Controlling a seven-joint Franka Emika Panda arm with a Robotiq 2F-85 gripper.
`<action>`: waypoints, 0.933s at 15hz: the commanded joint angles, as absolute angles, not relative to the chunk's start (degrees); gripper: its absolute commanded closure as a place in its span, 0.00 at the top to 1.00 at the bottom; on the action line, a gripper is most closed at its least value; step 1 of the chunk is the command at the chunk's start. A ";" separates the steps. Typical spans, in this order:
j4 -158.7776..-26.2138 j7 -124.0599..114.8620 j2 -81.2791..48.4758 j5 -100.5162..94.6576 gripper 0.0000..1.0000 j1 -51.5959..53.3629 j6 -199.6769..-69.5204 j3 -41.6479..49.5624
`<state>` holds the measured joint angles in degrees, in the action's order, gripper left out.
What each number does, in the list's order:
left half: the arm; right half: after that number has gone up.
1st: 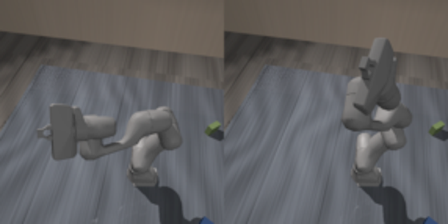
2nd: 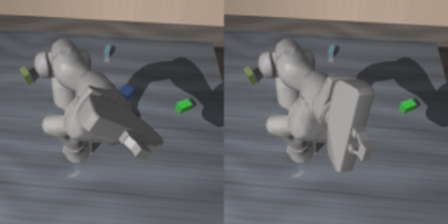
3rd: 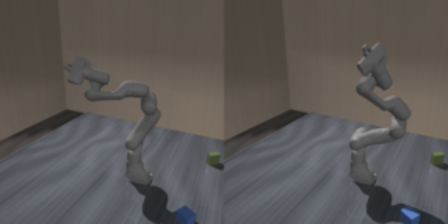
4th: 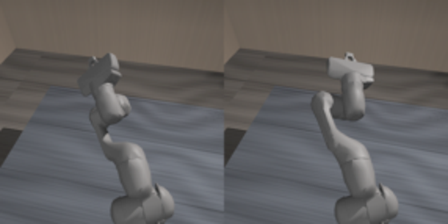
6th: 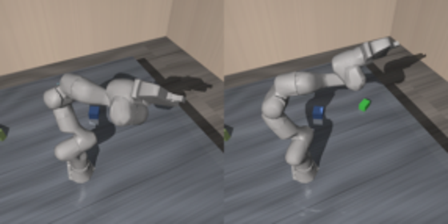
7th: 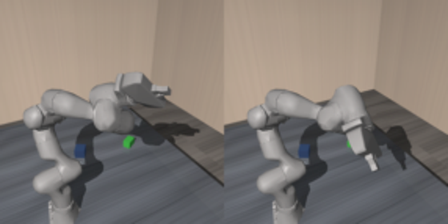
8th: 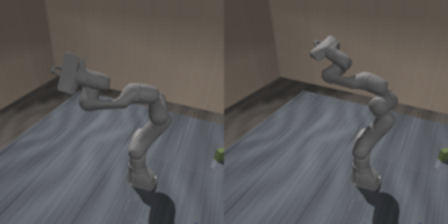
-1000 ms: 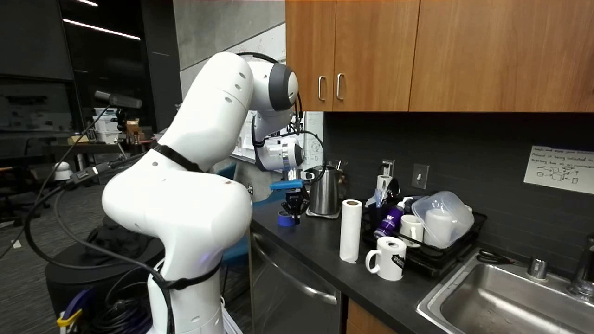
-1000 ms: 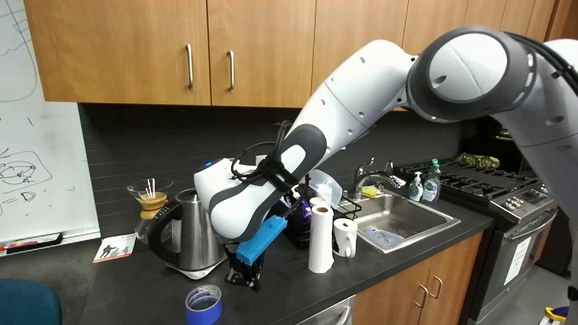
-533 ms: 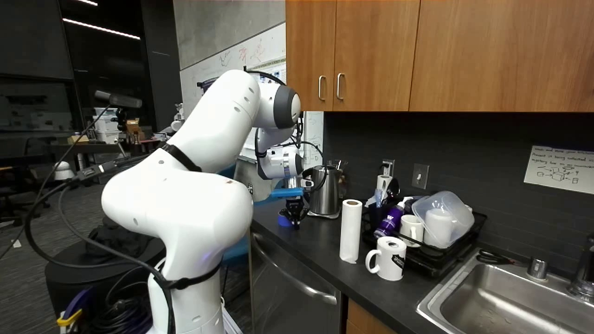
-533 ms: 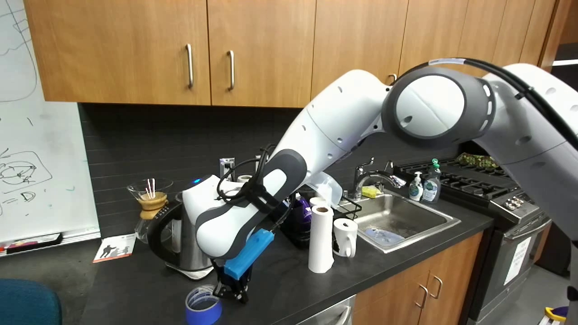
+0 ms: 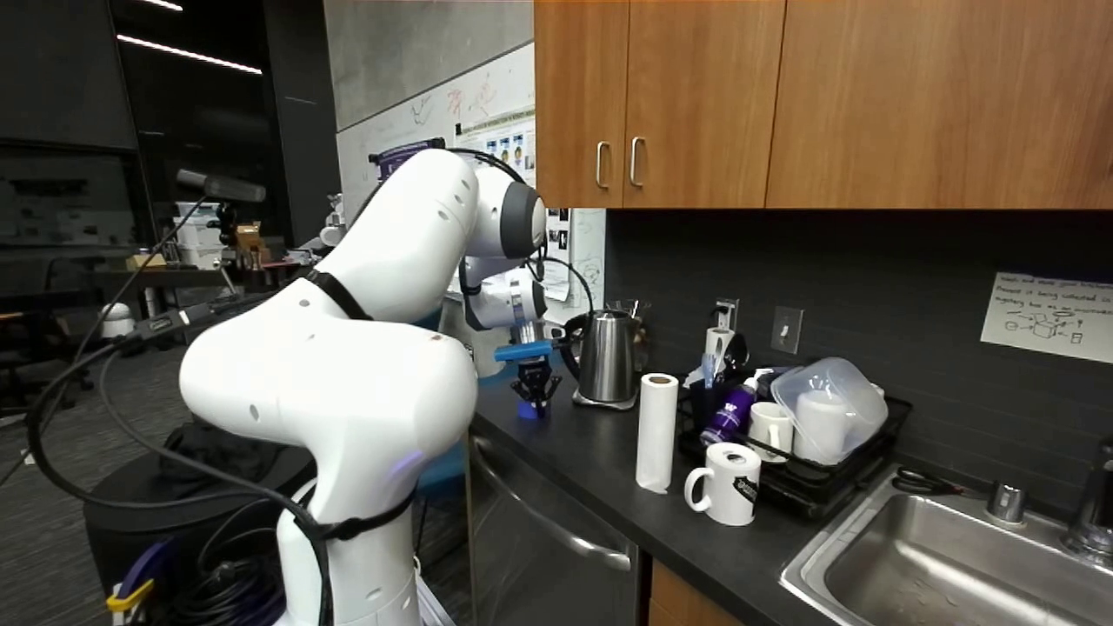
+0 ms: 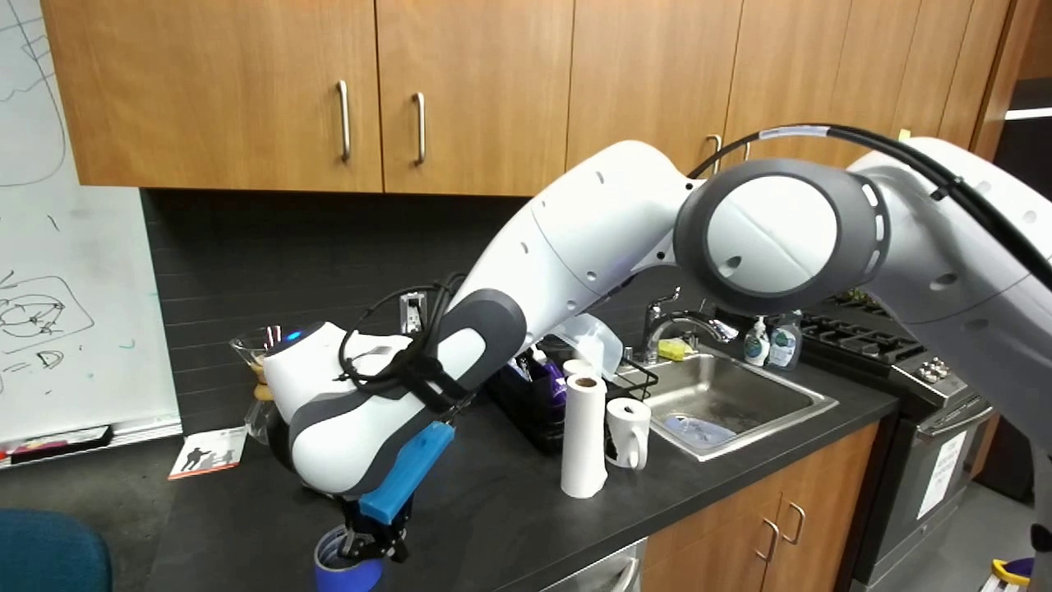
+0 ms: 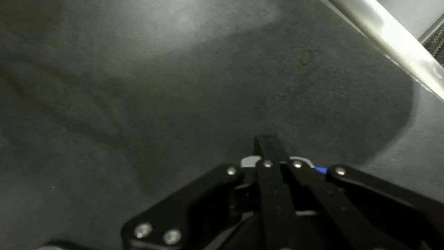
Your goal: Slide the blue masking tape to the left
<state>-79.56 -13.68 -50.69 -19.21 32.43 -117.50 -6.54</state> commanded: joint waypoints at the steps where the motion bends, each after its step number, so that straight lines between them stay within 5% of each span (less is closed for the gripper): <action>1: -71.19 -12.87 -55.90 -21.18 0.00 36.98 -113.31 -5.84; 14: -48.55 -6.25 -66.76 -21.36 0.00 43.81 -105.05 -1.33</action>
<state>-56.23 -8.71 -63.16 -20.51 43.14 -107.94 -3.05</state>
